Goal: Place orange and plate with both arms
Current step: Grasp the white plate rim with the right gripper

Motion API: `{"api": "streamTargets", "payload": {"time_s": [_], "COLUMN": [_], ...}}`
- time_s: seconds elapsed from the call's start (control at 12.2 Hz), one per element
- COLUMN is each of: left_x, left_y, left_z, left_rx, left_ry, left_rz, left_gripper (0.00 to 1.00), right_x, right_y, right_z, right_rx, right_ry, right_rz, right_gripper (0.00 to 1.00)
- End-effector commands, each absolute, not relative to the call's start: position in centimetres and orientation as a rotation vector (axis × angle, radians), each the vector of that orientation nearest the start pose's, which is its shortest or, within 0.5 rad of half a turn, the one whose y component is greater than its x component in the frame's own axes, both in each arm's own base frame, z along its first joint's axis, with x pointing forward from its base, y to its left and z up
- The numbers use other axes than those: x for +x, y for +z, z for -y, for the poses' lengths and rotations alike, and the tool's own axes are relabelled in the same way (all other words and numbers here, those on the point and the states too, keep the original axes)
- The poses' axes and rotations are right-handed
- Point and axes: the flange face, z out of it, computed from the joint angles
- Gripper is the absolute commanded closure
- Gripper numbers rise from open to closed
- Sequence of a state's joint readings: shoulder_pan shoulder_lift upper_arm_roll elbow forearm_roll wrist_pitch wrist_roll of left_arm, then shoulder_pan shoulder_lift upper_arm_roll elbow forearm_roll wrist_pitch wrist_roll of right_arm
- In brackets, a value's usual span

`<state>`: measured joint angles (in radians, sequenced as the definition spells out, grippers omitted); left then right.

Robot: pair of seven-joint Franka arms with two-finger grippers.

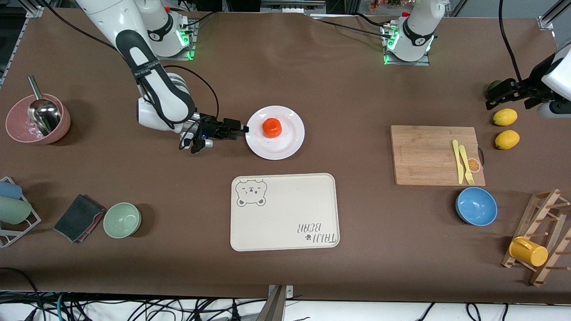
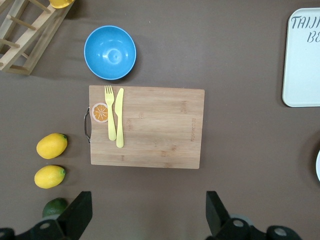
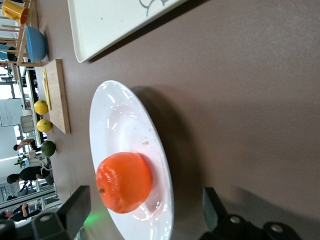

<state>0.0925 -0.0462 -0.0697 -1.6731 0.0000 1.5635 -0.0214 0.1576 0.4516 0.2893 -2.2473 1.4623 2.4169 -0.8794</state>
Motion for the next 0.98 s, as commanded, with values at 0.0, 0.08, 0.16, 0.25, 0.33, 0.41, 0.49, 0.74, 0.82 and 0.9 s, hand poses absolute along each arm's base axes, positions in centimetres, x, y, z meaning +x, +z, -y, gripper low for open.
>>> {"api": "streamTargets", "payload": {"time_s": [0.0,0.08,0.16,0.25,0.33,0.41,0.49,0.74,0.82,0.9], "left_x": [53.7,54.0,54.1,54.3,54.5,54.6,55.0,55.5,55.6,55.6], "left_y": [61.1,60.8,60.4,60.4,60.4,60.6,60.4,60.5,60.7,60.7], "left_z": [-0.7,-0.3,-0.1,-0.3,-0.3,-0.6,-1.0,-1.0,-1.1,-0.8], "left_rx": [-3.156,-3.152,-3.149,-3.146,-3.145,-3.145,-3.147,-3.149,-3.157,-3.149], "left_ry": [0.041,0.041,0.051,0.046,0.022,0.008,-0.005,-0.019,-0.032,-0.034], "left_rz": [0.035,0.023,0.015,0.018,0.017,0.027,0.037,0.037,0.043,0.032], "left_gripper": [0.0,0.0,0.0,0.0,0.0,0.0,0.0,0.0,0.0,0.0], "right_x": [45.6,45.5,45.4,45.2,45.1,44.7,44.4,44.3,44.3,44.3], "right_y": [14.5,14.4,14.5,14.5,14.4,14.4,14.4,14.1,14.0,14.0], "right_z": [-24.0,-24.1,-24.4,-24.7,-24.8,-25.5,-26.1,-27.0,-27.1,-27.1], "right_rx": [-2.244,-2.249,-2.249,-2.251,-2.25,-2.248,-2.265,-2.265,-2.264,-2.264], "right_ry": [0.067,0.064,0.061,0.063,0.063,0.064,0.053,0.051,0.053,0.053], "right_rz": [-0.018,-0.032,-0.034,-0.029,-0.036,-0.044,-0.048,-0.062,-0.063,-0.063], "right_gripper": [0.01,0.02,0.06,0.08,0.11,0.11,0.12,0.15,0.21,0.26]}}
